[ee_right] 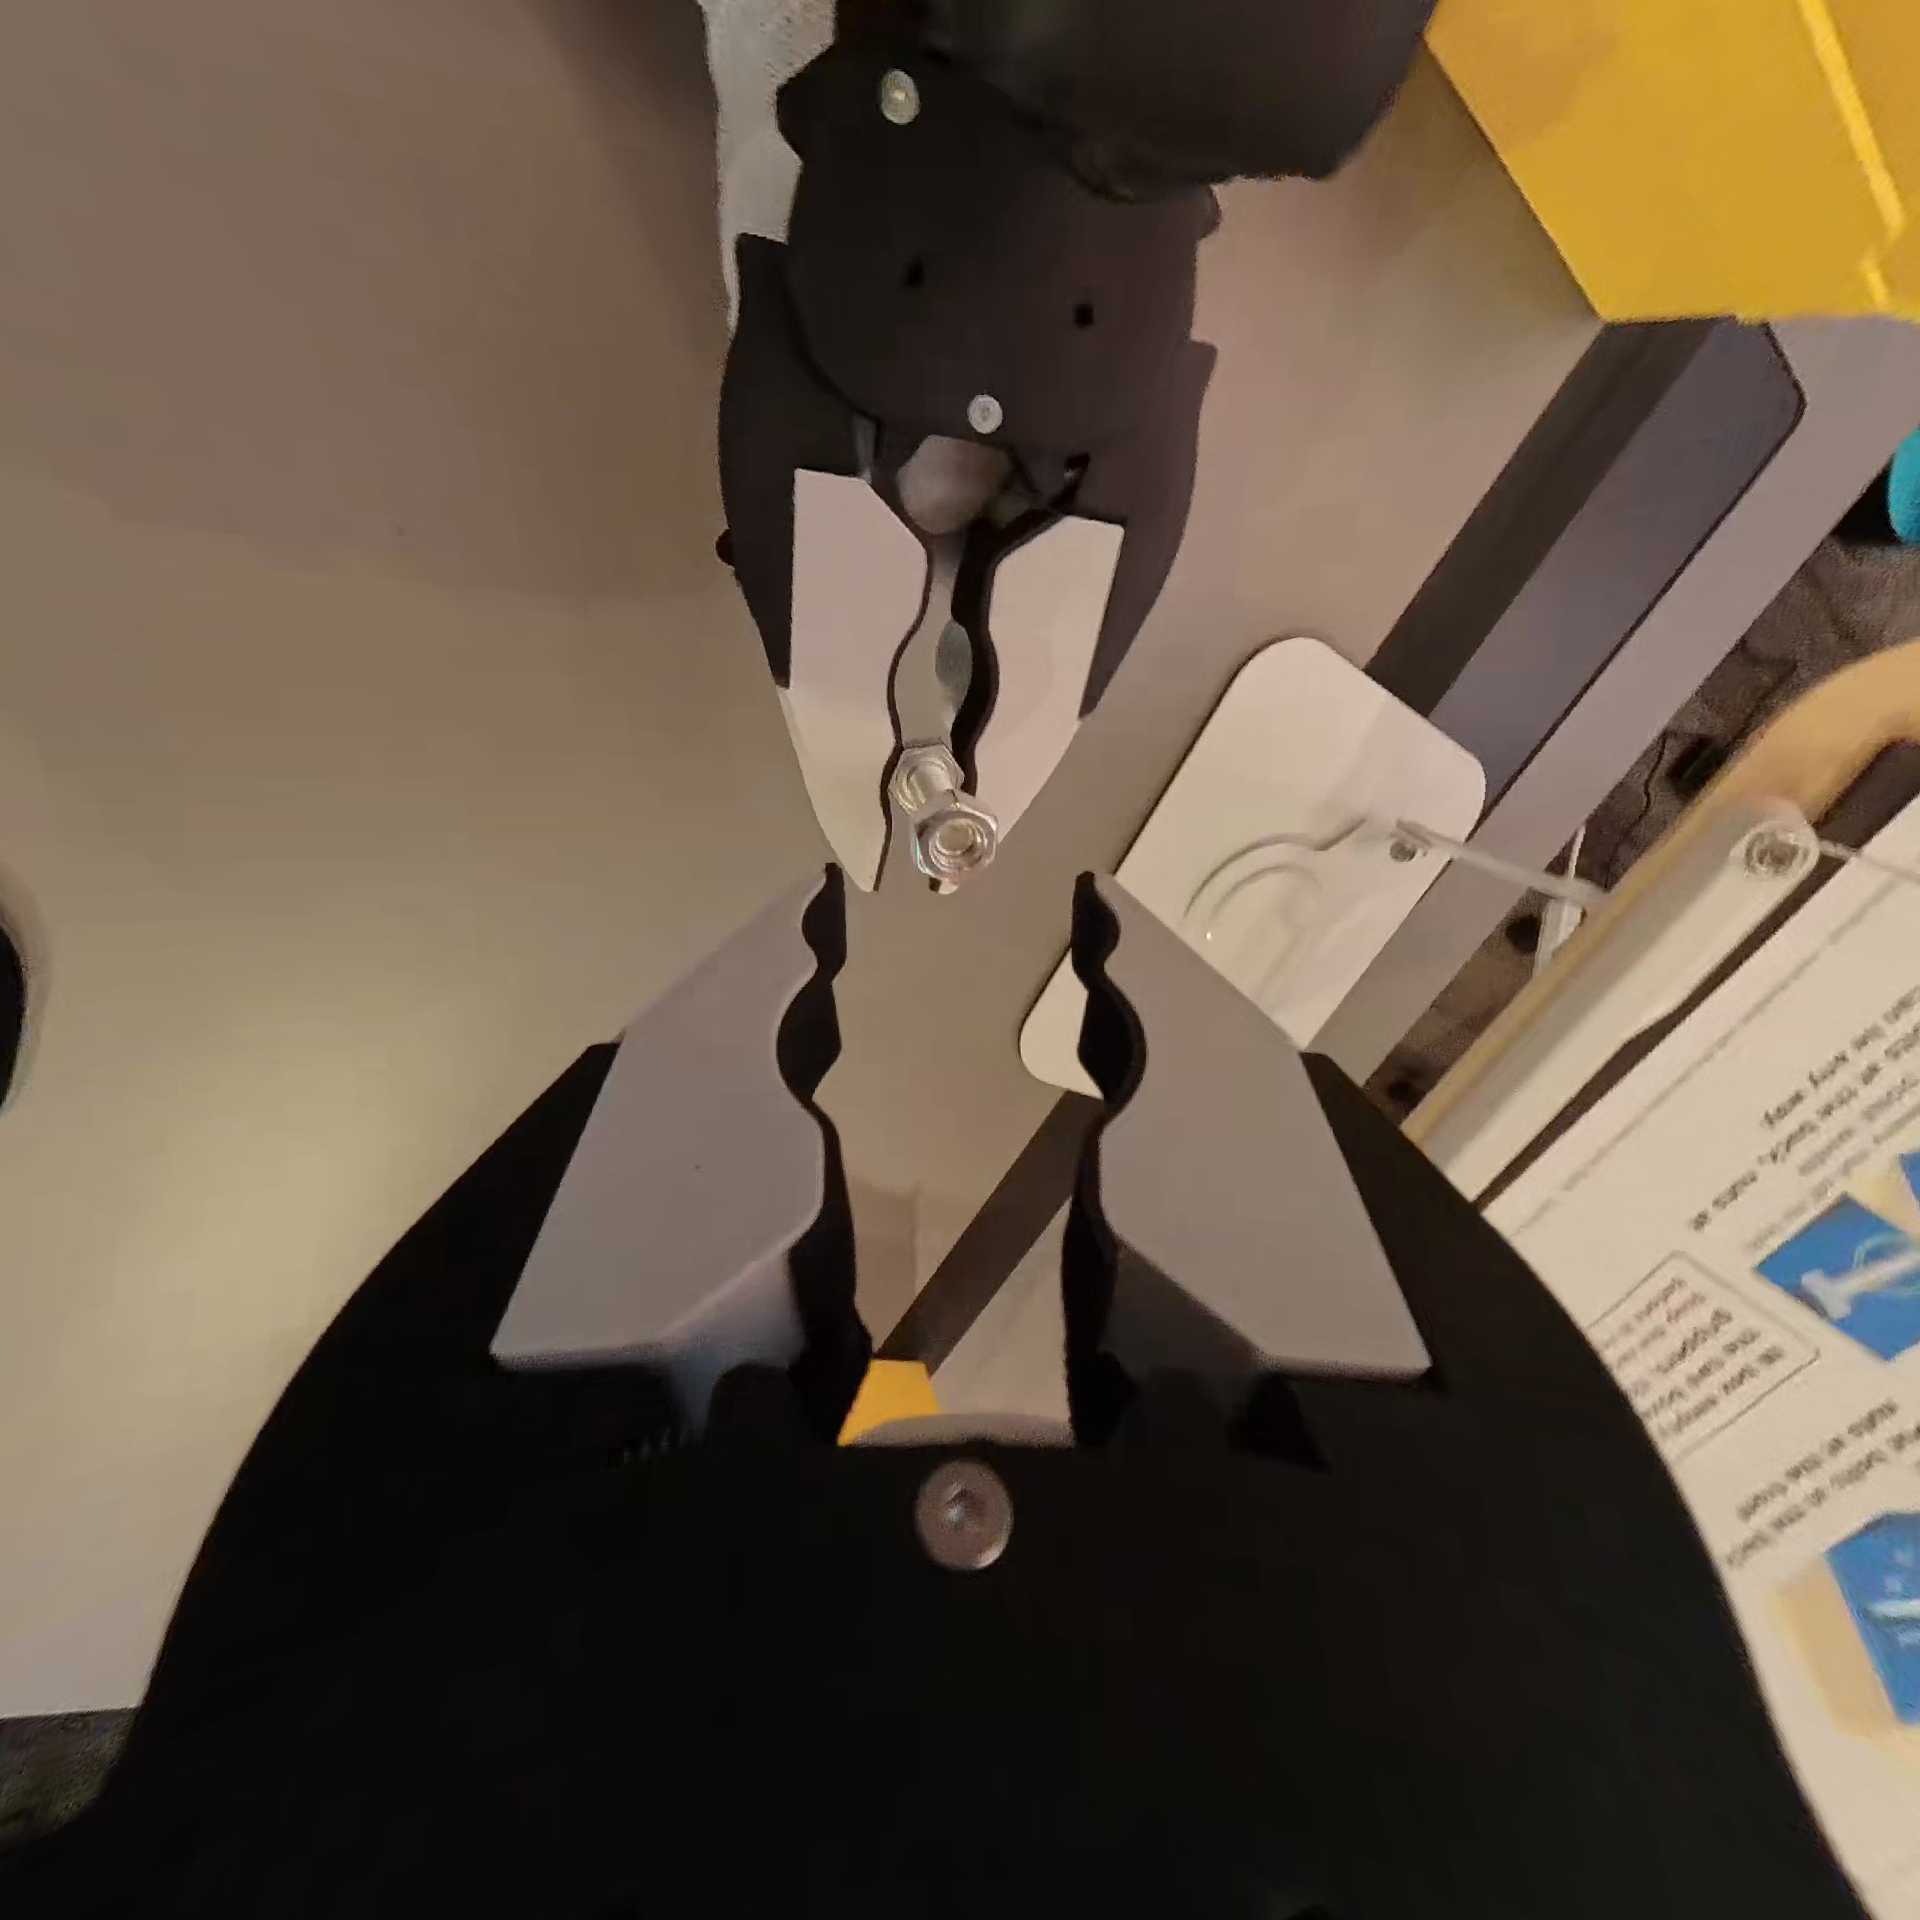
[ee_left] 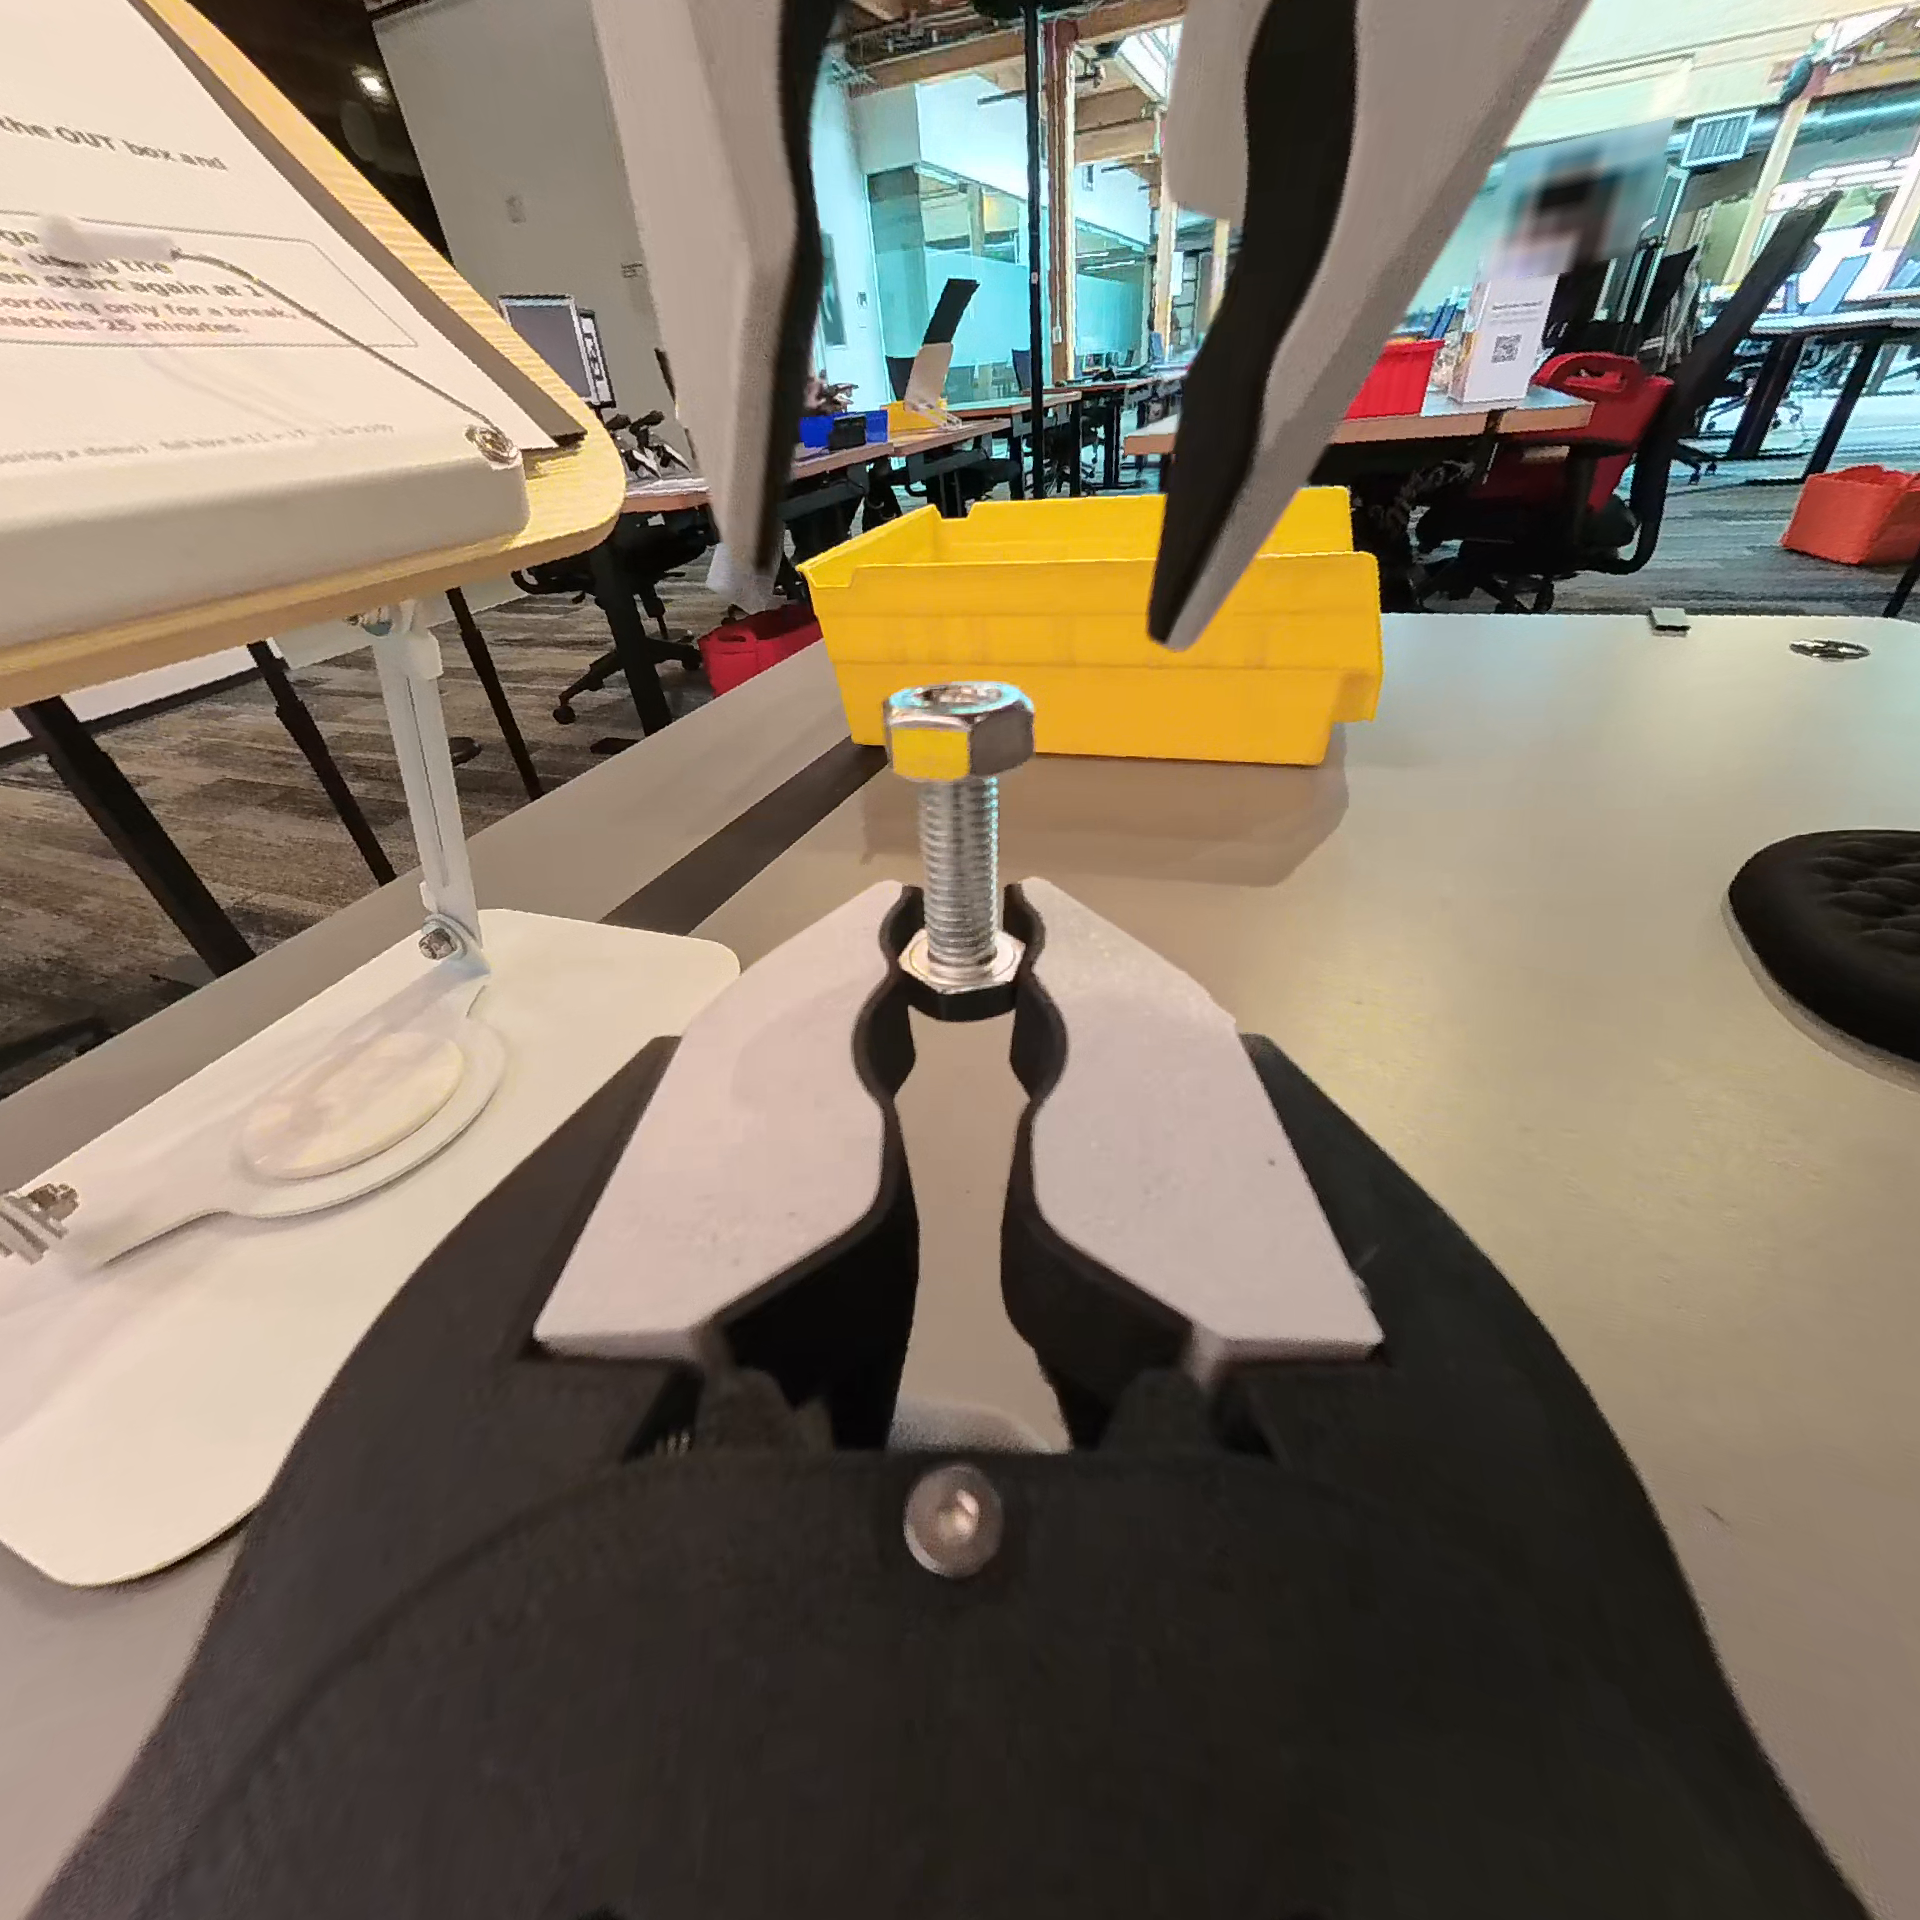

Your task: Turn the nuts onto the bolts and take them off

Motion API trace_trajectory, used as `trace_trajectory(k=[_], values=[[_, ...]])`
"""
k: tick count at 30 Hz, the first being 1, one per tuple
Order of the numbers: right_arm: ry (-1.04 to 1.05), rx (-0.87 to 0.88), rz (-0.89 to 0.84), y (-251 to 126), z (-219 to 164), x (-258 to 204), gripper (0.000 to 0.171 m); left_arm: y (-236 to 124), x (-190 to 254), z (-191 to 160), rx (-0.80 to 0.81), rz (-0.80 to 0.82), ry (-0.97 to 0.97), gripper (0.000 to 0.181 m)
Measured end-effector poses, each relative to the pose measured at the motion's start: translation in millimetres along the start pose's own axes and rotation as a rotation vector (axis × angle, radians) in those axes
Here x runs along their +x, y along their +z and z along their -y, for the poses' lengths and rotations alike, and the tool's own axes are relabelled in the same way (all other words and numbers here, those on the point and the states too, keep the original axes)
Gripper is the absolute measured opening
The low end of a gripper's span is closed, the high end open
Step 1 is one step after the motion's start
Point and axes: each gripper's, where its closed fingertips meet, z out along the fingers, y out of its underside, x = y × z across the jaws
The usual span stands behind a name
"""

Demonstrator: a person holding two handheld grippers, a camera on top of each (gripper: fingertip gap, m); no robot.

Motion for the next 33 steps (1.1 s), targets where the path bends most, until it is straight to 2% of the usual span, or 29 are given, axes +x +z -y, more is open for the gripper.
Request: trace_trajectory(k=[6,9,12,15,19,21,23,27,29,33], values=[[-0.093,0.025,0.013,11,4,0,0.028,0,1,0,-0.001,-0.006,0.006,0.014],[-0.081,0.027,0.035,14,3,-2,0.016,0,1,0,-0.001,-0.006,0.004,0.014],[-0.016,0.038,0.058,14,2,-2,0.015,0,1,0,-0.001,-0.002,0.005,0.014],[0.237,0.044,0.113,15,1,0,0.015,0,-1,0,0.0,0.004,-0.006,0.014],[0.747,0.052,0.174,16,1,4,0.015,-1,-5,0,0.004,0.017,-0.023,0.014],[0.842,0.066,0.18,16,0,3,0.015,0,-4,0,-0.001,0.018,-0.013,0.014],[0.82,0.072,0.172,15,-1,0,0.016,0,-3,0,-0.001,0.02,-0.006,0.015],[0.597,0.03,0.105,13,-6,0,0.042,0,-4,0,0.003,0.02,-0.013,0.014],[0.486,0.014,0.073,12,-9,2,0.045,0,-3,0,0.002,0.019,-0.011,0.015],[0.431,0.017,0.073,9,-9,4,0.044,0,-4,0,0.001,0.021,-0.012,0.014]])
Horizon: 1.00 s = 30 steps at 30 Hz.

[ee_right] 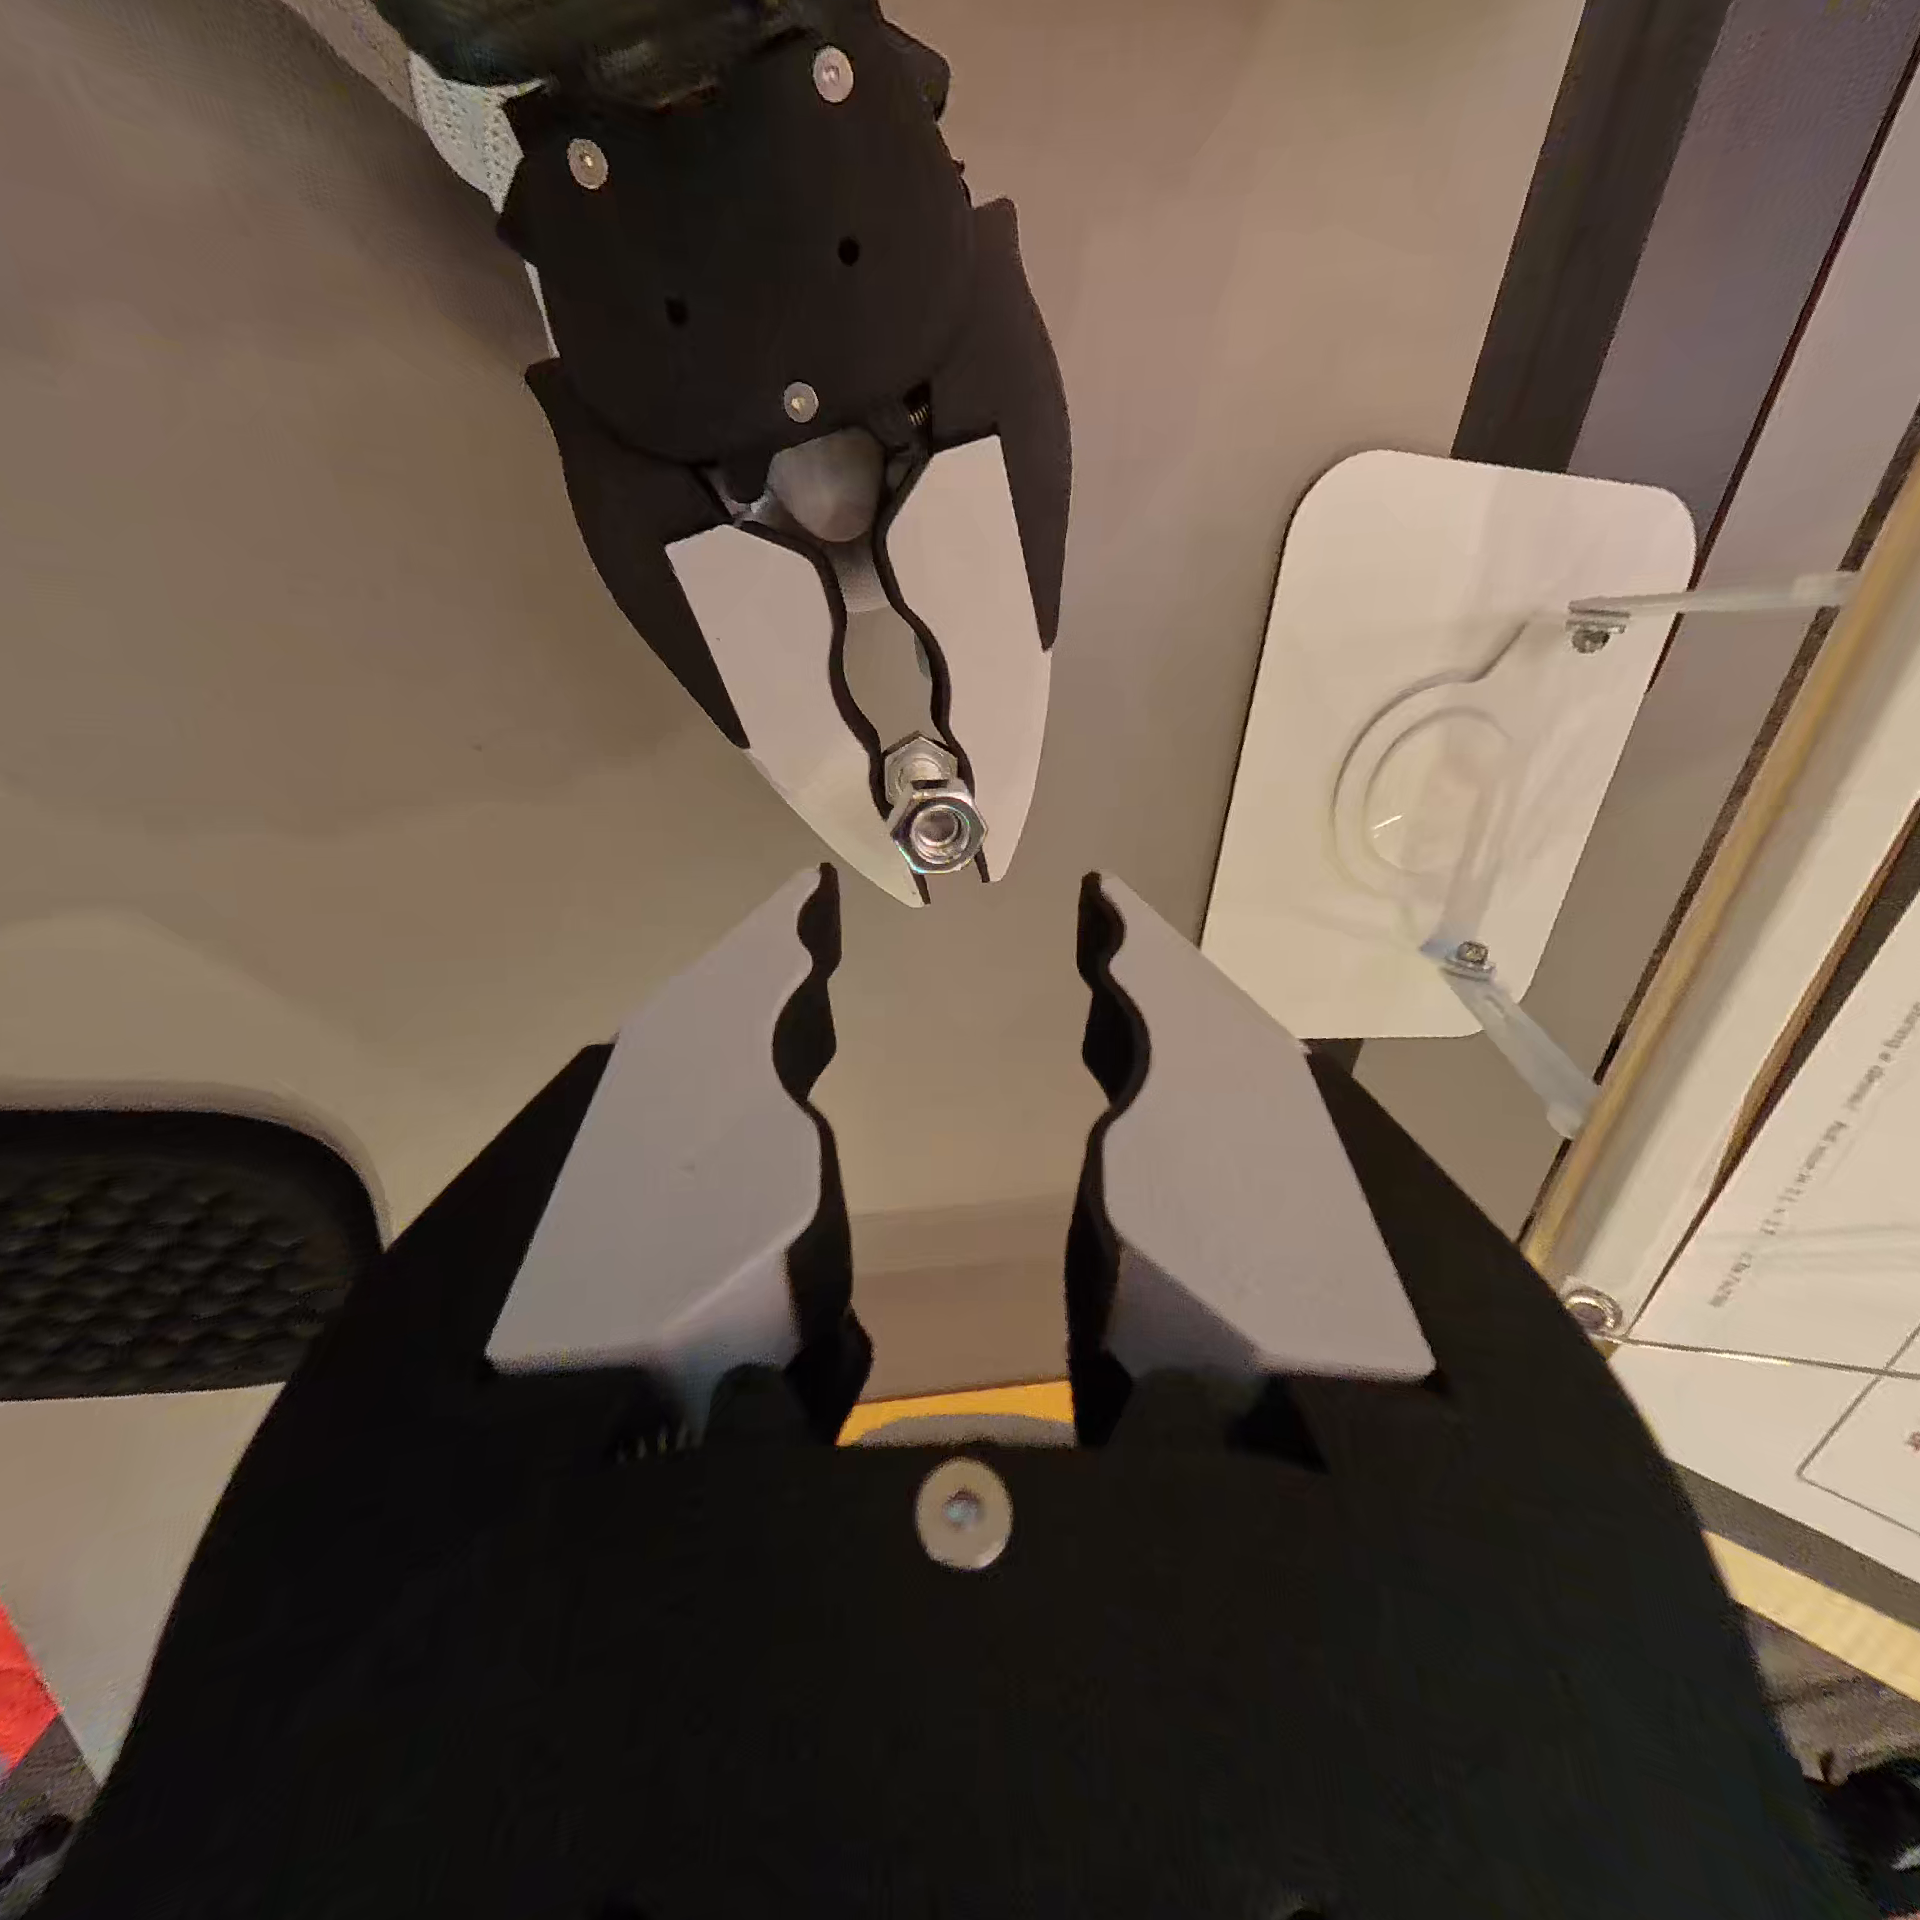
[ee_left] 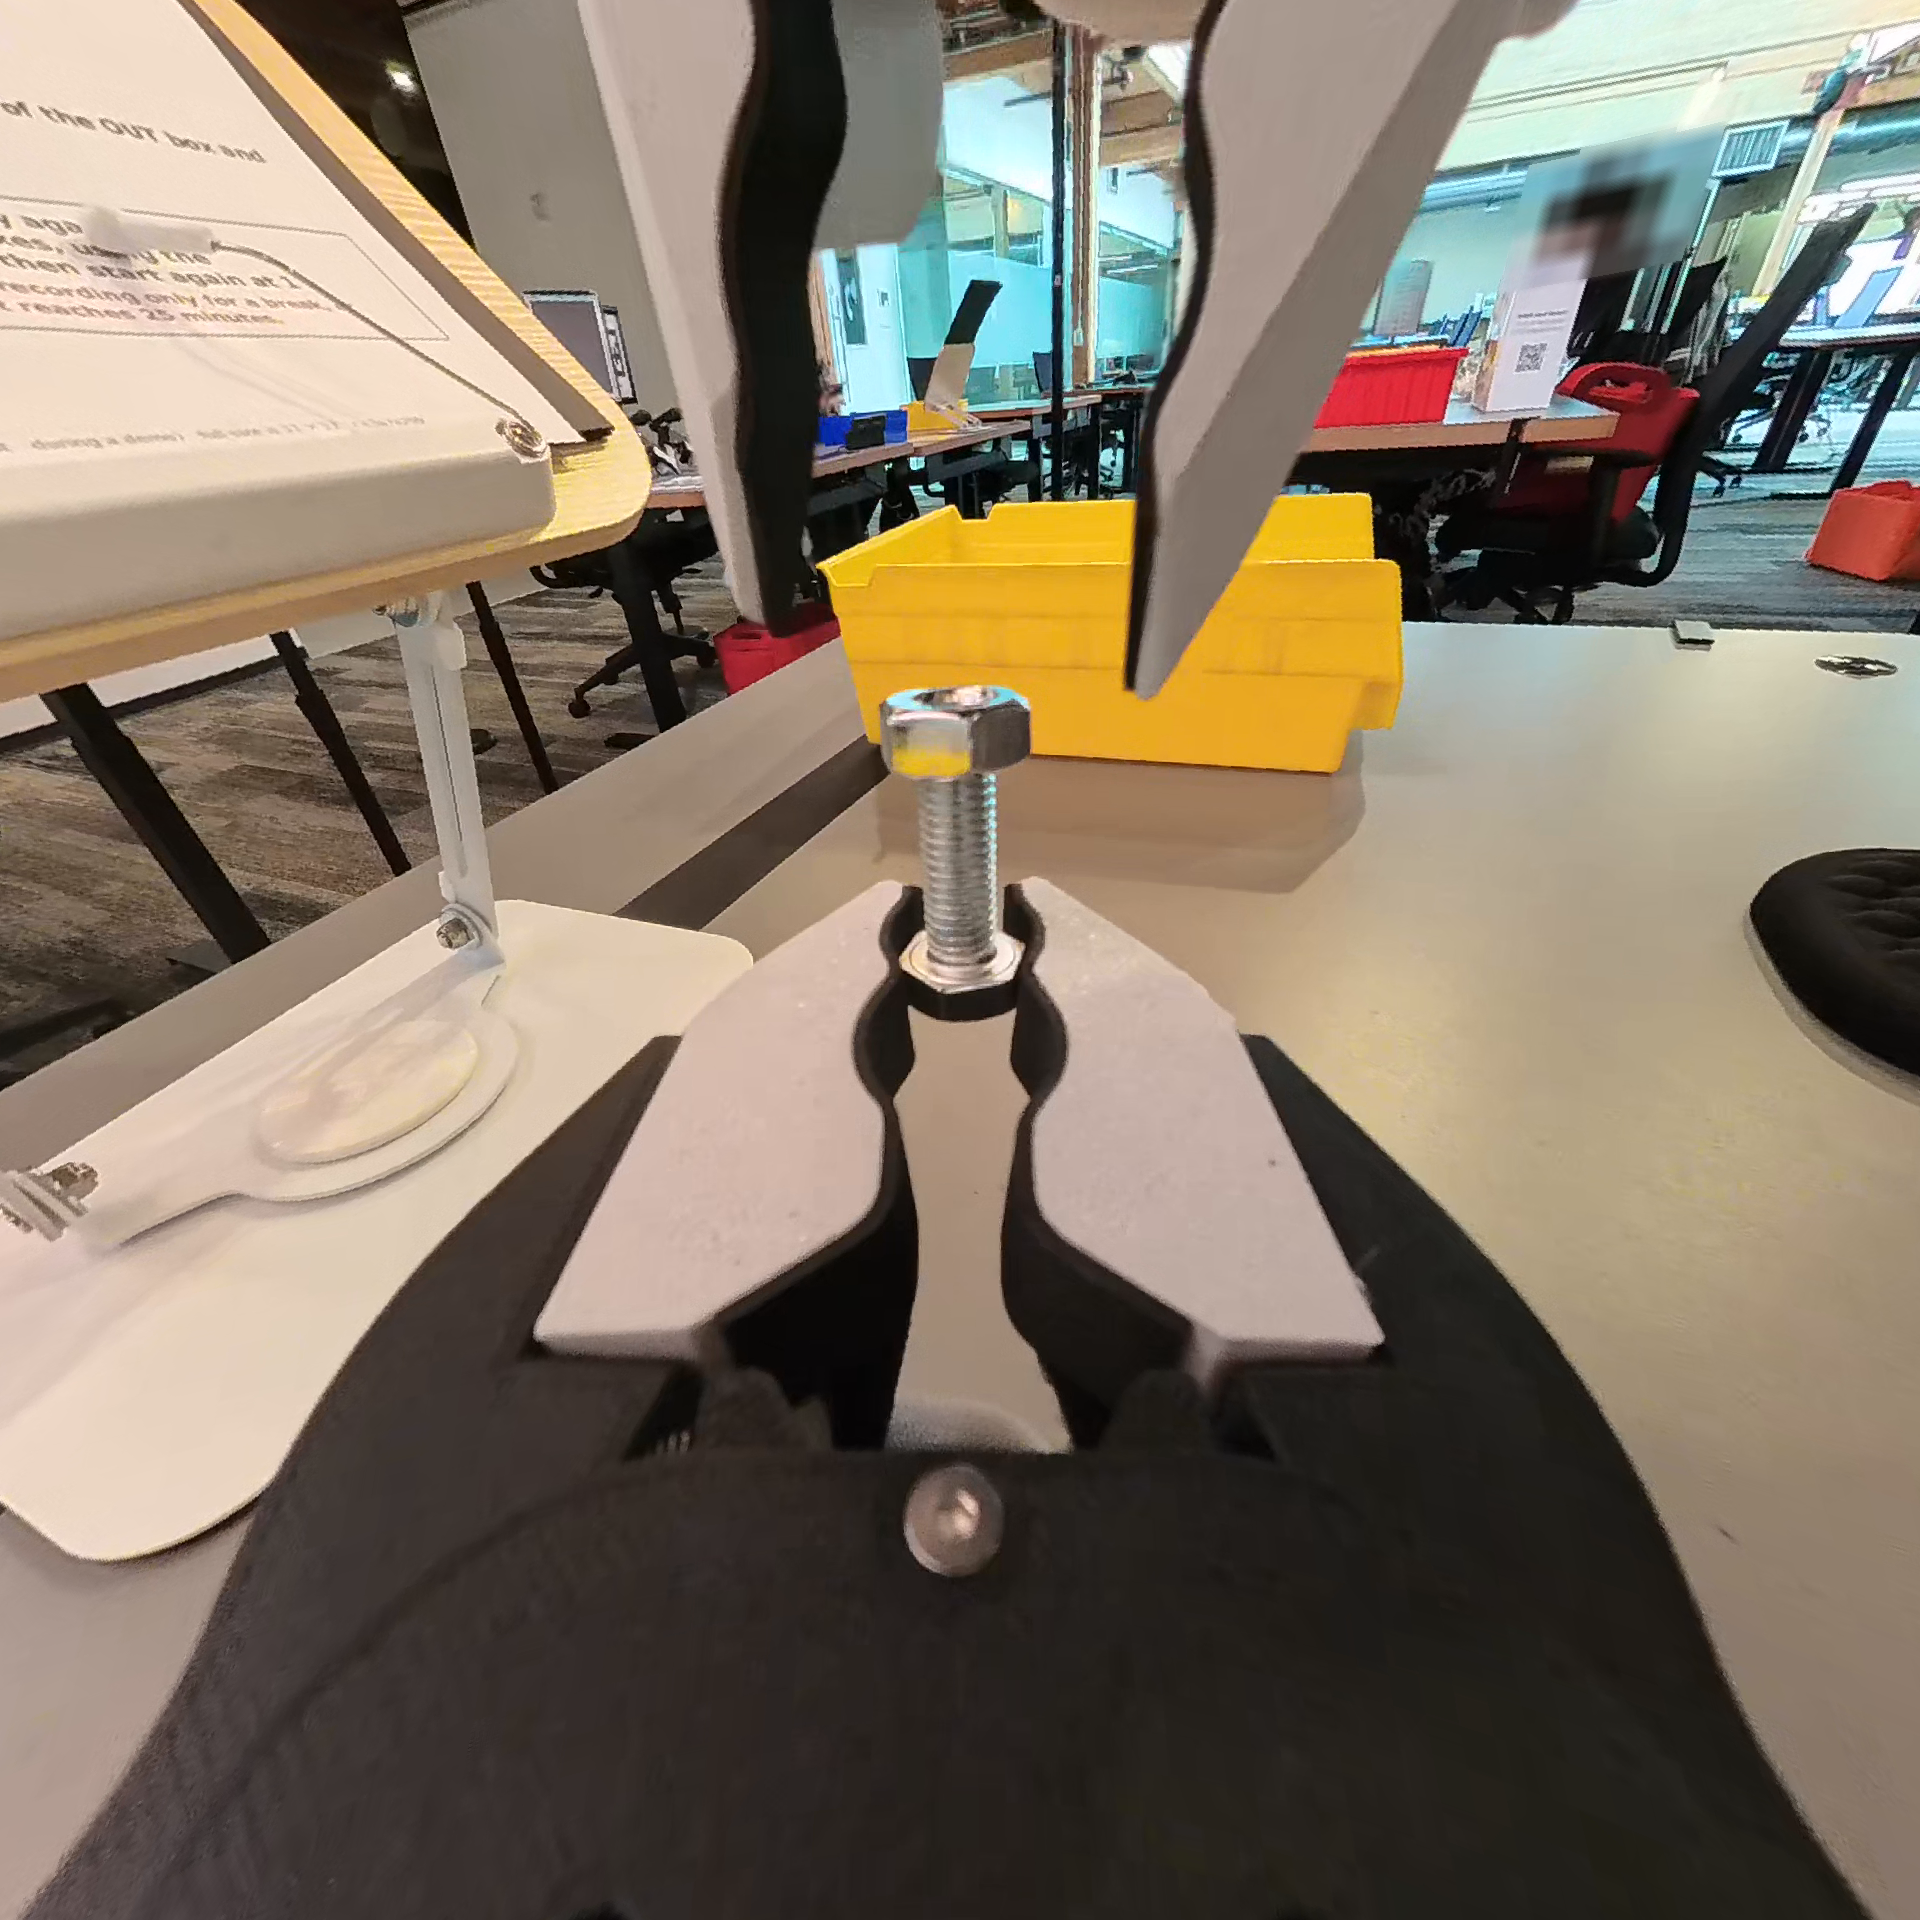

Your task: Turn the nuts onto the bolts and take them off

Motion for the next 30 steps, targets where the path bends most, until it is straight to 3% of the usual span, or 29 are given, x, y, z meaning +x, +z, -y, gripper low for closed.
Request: trace_trajectory(k=[15,30], values=[[0.003,0.029,0.02,-2,-1,-1,0.042,0,-3,0,0.005,0.011,-0.018,0.015],[-0.381,-0.002,-0.018,4,12,-2,0.025,-1,-2,1,0.011,0.005,-0.011,0.014]])
